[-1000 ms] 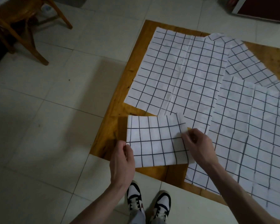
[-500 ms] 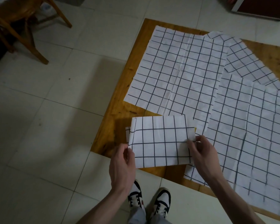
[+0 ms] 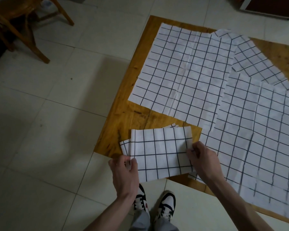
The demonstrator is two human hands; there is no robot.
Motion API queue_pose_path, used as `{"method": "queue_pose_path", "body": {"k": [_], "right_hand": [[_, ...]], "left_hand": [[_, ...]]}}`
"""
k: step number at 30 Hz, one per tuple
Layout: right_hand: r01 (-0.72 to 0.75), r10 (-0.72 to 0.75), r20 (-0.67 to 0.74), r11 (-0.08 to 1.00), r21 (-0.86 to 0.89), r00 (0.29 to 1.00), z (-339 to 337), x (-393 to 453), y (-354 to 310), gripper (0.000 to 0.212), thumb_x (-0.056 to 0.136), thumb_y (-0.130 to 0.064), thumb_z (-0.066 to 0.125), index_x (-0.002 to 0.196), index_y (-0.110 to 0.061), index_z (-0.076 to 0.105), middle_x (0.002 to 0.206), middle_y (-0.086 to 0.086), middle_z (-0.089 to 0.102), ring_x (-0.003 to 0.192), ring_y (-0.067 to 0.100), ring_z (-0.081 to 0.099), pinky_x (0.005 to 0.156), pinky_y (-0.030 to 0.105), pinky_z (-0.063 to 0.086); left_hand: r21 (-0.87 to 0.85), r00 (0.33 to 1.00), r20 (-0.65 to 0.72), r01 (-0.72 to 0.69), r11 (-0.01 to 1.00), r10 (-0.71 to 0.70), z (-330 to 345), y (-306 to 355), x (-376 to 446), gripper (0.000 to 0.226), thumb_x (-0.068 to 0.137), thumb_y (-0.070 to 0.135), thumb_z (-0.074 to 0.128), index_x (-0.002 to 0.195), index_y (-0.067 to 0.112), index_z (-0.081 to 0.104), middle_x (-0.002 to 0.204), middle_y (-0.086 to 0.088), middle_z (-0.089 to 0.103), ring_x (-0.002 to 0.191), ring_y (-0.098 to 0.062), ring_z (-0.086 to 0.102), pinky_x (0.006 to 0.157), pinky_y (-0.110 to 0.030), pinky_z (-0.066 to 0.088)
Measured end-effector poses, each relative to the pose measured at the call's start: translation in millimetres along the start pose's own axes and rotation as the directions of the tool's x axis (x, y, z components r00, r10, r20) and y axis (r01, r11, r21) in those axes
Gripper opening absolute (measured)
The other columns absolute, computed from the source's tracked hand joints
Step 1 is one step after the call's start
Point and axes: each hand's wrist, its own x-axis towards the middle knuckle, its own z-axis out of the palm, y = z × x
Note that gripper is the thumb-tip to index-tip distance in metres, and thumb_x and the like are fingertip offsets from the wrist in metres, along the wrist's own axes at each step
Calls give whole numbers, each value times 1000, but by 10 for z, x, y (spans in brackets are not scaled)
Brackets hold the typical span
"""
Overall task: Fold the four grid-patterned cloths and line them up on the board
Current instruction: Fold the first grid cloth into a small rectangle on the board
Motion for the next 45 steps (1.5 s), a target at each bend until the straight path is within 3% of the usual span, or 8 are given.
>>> {"method": "queue_pose_path", "body": {"k": [10,15,20,23,26,31,37,45], "right_hand": [[-29,43,-102,991,132,994,-66,32,-37,10,103,-24,59,95,-19,57,68,-3,60,57,19,57,50,43,50],[-22,83,-130,912,409,988,-282,53,-147,6,104,-34,56,98,-31,56,82,4,65,71,30,62,56,44,55],[-22,127,-124,781,624,984,-438,132,-295,13,105,-34,52,111,-23,56,92,8,71,84,24,69,70,40,60],[-94,195,-82,746,659,977,-442,191,-357,19,106,-38,48,116,-21,50,95,17,68,88,33,66,70,50,60],[-161,221,0,713,683,975,-380,235,-386,22,106,-36,49,121,-20,48,98,8,70,91,25,69,68,42,61],[-228,219,96,729,645,971,-231,290,-317,18,101,-32,60,118,-24,57,100,-1,74,97,15,70,79,41,59],[-206,163,133,873,443,978,-51,224,-194,5,101,-33,61,105,-30,61,96,-9,72,90,6,69,67,22,53],[-99,93,43,980,175,995,83,240,-193,18,102,-38,60,98,-20,60,76,-2,66,65,16,64,55,39,57]], "left_hand": [[-110,965,102,-229,967,240,21,362,247,16,100,9,65,99,23,58,104,10,55,91,7,55,72,-5,46],[-232,931,173,-280,932,322,120,636,474,16,102,15,62,108,29,57,111,7,60,101,-5,61,81,-12,51],[-302,928,112,-309,902,356,149,867,665,15,100,17,64,106,29,58,106,11,63,102,-8,62,83,-22,56],[-237,932,89,-322,917,350,152,890,690,11,98,19,66,105,25,59,105,11,60,101,-6,58,78,-15,51],[-190,942,99,-299,935,322,156,849,717,8,98,18,64,101,23,59,100,8,60,95,-10,57,78,-22,49],[-167,960,152,-208,964,233,107,765,706,10,99,9,56,99,18,52,83,0,51,72,-11,45,61,-26,40],[-110,984,137,-102,989,117,50,524,555,21,100,-1,52,112,15,48,82,-4,55,64,-12,49,50,-19,43],[9,987,51,-154,988,154,136,305,515,11,104,25,55,98,16,58,89,-1,60,78,-13,58,61,-22,43]]}}
